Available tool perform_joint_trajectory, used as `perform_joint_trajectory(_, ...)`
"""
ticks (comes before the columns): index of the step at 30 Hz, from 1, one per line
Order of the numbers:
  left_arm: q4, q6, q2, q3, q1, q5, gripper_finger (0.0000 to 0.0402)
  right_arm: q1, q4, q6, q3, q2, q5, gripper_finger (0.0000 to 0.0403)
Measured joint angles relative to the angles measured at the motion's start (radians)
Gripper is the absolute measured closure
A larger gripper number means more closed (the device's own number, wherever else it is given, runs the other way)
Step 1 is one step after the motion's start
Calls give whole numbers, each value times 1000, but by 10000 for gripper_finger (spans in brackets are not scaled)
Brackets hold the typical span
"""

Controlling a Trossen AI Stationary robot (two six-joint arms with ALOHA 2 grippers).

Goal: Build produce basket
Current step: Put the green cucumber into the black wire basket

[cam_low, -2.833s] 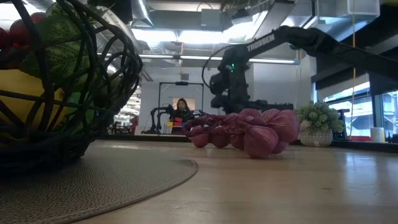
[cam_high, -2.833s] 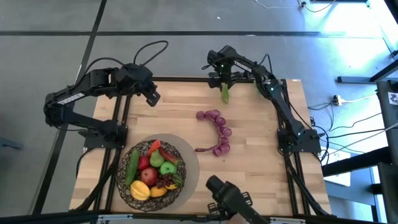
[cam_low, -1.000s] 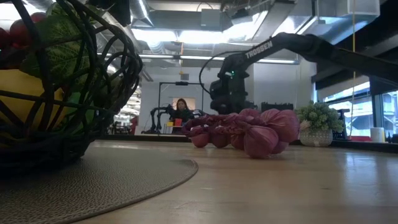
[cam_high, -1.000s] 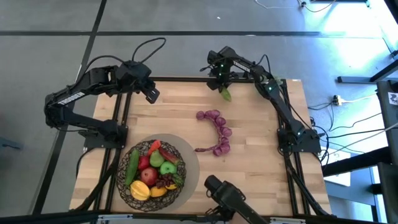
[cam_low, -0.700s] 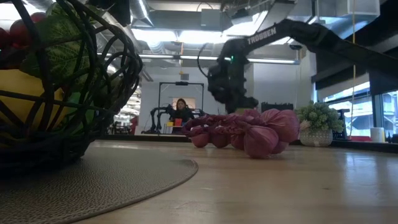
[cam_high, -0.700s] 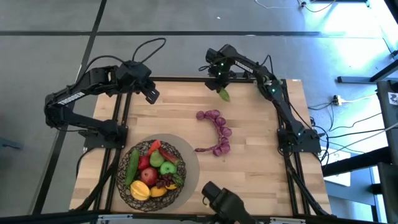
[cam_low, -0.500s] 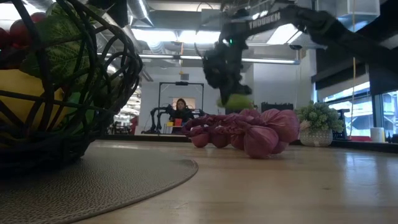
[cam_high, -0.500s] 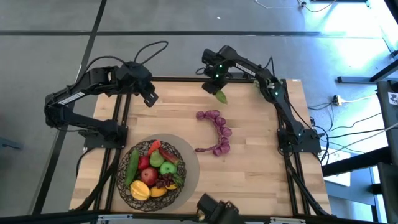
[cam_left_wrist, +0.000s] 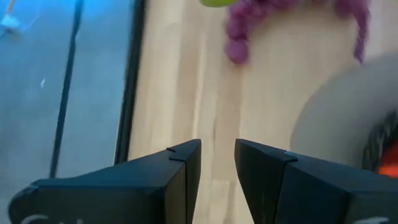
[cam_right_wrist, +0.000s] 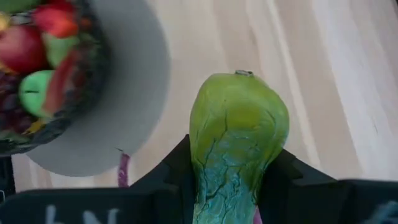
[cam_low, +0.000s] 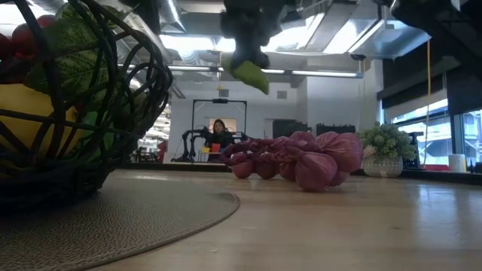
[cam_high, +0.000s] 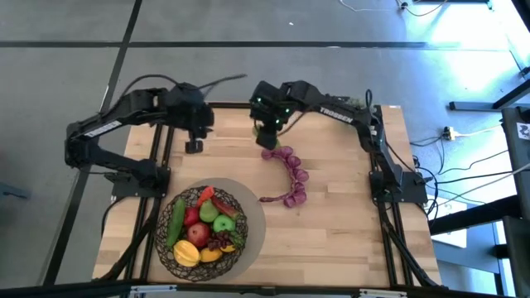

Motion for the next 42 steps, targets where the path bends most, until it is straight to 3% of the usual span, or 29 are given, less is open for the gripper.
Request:
perform_joint_trajectory(3, 3, 133, 28, 0, -1, 36, 314, 41, 35, -26, 0, -8, -8, 296)
perform_joint_trajectory(7, -5, 179, 52, 0, -3, 38, 314, 87, 110, -20, 0, -9, -1, 296)
perform_joint_trajectory(13, -60, 101, 35, 0, -5, 86, 314, 153, 341, 15, -1, -12, 1, 296)
perform_joint_trajectory(23, -121, -24, -159, 1, -47, 106, 314, 248, 748, 31, -27, -13, -17, 296)
perform_joint_trajectory(26, -133, -83, -222, 1, -60, 105, 314, 273, 873, 36, -76, -10, -28, 296)
perform_joint_trajectory(33, -132, -179, -292, 1, -66, 104, 314, 322, 1255, 110, -206, 18, -170, 296)
perform_joint_trajectory(38, -133, -192, -305, 1, -66, 117, 314, 366, 1455, 112, -306, 46, -161, 296)
perform_joint_trajectory(42, -138, -154, -301, 1, -69, 235, 314, 394, 1576, 95, -352, 84, -91, 296)
